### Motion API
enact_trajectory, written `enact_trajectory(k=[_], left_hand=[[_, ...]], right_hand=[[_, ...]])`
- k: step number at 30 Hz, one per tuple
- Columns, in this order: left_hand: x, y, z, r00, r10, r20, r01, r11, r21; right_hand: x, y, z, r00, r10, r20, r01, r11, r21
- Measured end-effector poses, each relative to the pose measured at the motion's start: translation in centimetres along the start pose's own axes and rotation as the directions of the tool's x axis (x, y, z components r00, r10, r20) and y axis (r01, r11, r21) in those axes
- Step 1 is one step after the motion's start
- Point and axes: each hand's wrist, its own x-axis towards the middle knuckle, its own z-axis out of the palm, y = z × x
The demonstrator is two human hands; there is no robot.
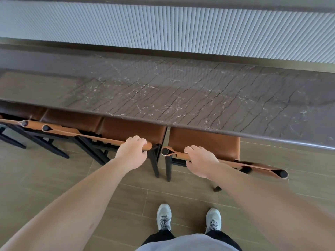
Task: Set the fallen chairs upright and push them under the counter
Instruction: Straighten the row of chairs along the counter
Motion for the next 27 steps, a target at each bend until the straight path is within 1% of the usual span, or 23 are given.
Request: enact_trajectory(k=[3, 8, 12, 15, 20, 27], left_hand=[[0.4, -2.2, 0.0, 0.996, 0.084, 0.009, -0.085, 0.988, 0.131], [1.9, -3.6, 0.9, 0.979, 0.205, 0.019, -0.205, 0.961, 0.184], [2.9, -4.1, 1.4, 0.974, 0.226, 0.008, -0.225, 0.964, 0.145], [3.1, -4.6, 1.4, 0.963, 0.269, 0.01, -0.268, 0.952, 0.145], [3.4, -4.9, 1.3, 0.949, 0.311, 0.047, -0.315, 0.935, 0.164], [3.4, -4.7, 1.1, 0.954, 0.297, 0.044, -0.3, 0.942, 0.151]], right_hand=[[1.4, -2.7, 0.5, 0.999, 0.008, -0.034, -0.009, 0.999, -0.032], [3.3, -5.8, 1.3, 0.996, 0.025, -0.086, -0.034, 0.993, -0.111], [4.3, -7.1, 1.8, 0.989, 0.04, -0.146, -0.057, 0.992, -0.115], [4.7, -7.4, 1.9, 0.986, -0.007, -0.167, -0.02, 0.987, -0.158], [5.0, -6.7, 1.8, 0.988, -0.087, -0.124, 0.049, 0.958, -0.282], [5.9, -7.2, 1.7, 0.988, -0.077, -0.135, 0.038, 0.962, -0.27]])
